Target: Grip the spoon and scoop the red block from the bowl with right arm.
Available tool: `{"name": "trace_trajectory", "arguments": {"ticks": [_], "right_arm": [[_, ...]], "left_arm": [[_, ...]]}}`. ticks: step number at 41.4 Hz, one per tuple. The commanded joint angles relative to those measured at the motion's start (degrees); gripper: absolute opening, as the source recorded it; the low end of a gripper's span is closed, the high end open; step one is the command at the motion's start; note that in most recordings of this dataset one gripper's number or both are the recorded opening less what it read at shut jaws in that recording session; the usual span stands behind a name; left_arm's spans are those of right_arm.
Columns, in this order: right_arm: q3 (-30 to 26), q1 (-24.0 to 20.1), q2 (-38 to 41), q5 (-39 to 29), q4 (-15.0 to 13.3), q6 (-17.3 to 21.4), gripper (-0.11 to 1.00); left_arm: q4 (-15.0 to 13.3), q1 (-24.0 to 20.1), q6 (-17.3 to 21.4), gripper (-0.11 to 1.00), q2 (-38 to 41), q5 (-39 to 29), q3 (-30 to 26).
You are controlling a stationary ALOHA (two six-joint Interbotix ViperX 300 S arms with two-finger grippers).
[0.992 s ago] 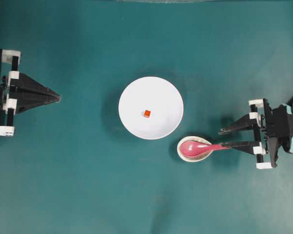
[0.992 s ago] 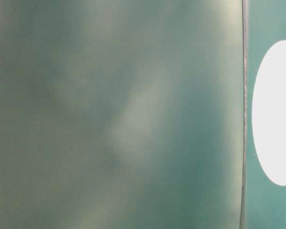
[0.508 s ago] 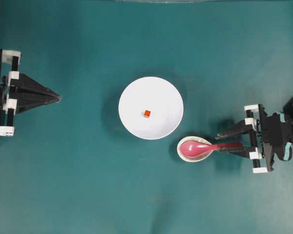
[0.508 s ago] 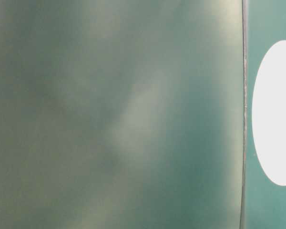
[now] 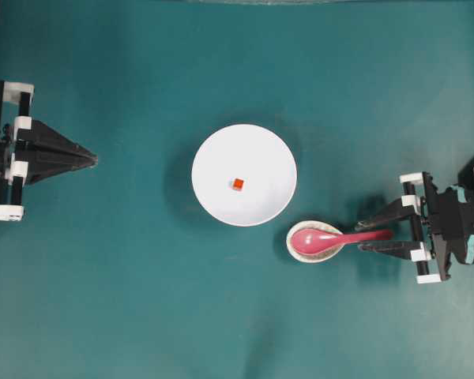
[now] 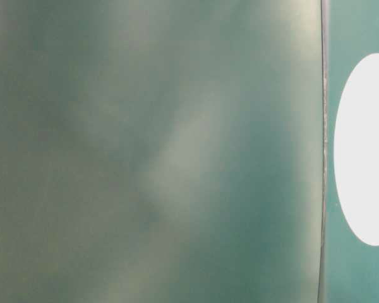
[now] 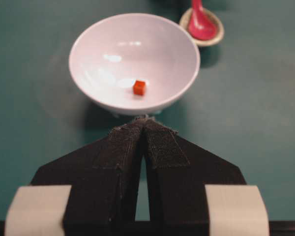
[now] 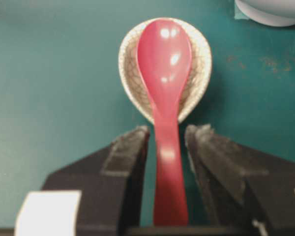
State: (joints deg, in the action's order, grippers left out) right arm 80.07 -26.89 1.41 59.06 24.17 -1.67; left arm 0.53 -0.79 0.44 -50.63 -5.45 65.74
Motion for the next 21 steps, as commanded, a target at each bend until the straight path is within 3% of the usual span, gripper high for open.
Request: {"name": "trace_trajectory", "arguments": {"ticks": [1,21], "right_arm": [[-0.1,-0.3,-0.4,0.2,0.2,0.3,0.44],[0.9,-0.9,-0.4,0.2,0.3,2.7,0.43]], "left_arm": [[0.1,-0.1,-0.1,0.00,0.3,0.2,-1.3],[0.2,-0.1,-0.1,0.00,0.1,0.2,-1.3]]}}
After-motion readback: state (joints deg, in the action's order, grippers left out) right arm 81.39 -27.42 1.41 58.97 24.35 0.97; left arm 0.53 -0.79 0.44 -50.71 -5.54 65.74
